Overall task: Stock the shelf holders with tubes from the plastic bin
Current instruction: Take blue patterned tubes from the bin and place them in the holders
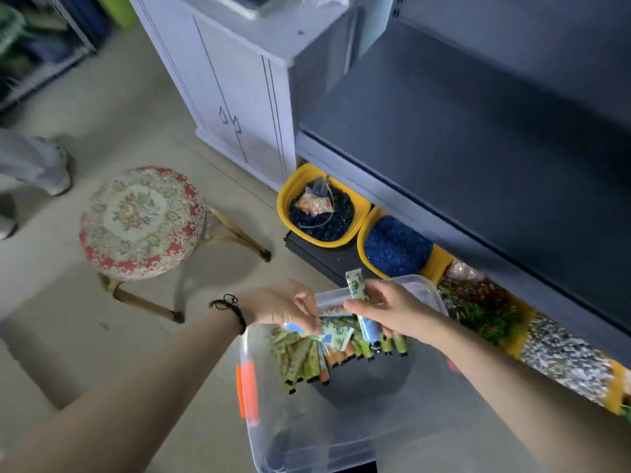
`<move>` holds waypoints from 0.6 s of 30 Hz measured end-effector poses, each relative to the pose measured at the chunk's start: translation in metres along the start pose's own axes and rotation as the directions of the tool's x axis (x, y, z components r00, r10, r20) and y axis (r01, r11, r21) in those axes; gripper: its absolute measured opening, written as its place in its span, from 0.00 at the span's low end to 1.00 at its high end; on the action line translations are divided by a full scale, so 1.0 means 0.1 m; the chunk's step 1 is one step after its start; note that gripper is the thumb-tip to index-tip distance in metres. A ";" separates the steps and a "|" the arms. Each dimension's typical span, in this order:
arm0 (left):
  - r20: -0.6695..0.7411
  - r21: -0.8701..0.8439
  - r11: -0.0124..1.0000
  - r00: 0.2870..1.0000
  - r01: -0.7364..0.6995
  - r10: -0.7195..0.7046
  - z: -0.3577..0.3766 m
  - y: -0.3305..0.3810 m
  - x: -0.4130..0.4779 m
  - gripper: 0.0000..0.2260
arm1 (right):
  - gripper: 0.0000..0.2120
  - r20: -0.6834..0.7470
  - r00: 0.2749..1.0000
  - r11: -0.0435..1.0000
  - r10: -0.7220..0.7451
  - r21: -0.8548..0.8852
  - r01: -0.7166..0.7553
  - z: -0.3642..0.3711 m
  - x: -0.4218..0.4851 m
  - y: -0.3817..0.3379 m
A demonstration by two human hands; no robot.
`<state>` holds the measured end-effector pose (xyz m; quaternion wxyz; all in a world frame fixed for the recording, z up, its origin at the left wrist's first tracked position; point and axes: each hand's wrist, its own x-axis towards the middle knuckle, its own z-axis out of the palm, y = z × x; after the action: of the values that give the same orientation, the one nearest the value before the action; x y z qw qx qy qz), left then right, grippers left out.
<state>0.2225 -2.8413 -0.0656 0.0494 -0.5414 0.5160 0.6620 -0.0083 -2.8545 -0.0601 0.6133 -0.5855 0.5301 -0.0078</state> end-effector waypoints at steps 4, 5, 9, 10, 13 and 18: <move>-0.033 0.068 0.990 0.991 -0.127 0.129 -0.44 0.57 -0.59 0.12 | 0.23 -0.150 0.982 0.993 -0.114 -0.030 0.111 -0.32 -0.35 -0.81; -0.032 0.066 0.985 0.986 -0.159 0.162 -0.56 0.73 -0.75 0.16 | 0.19 -0.181 0.970 0.987 -0.162 -0.034 0.158 -0.40 -0.44 -1.04; -0.089 0.146 0.946 0.948 -0.290 0.304 -1.04 1.43 -1.38 0.18 | 0.10 -0.261 0.918 0.950 -0.299 0.007 0.312 -0.76 -0.80 -2.00; -0.104 0.153 0.933 0.933 -0.327 0.344 -1.14 1.61 -1.55 0.16 | 0.11 -0.281 0.907 0.945 -0.314 -0.005 0.326 -0.85 -0.90 -2.23; -0.135 0.163 0.891 0.885 -0.423 0.445 -1.39 2.14 -2.06 0.15 | 0.13 -0.351 0.861 0.928 -0.368 -0.078 0.365 -1.10 -1.25 -2.84; -0.155 0.195 0.829 0.818 -0.525 0.554 -1.67 2.92 -2.76 0.26 | 0.17 -0.505 0.727 0.882 -0.465 -0.187 0.434 -1.35 -1.90 -3.65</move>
<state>0.2644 -2.9635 0.3499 -0.1552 -0.4330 0.6968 0.5503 0.0427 -2.9456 0.3599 0.4036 -0.6868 0.5223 -0.3043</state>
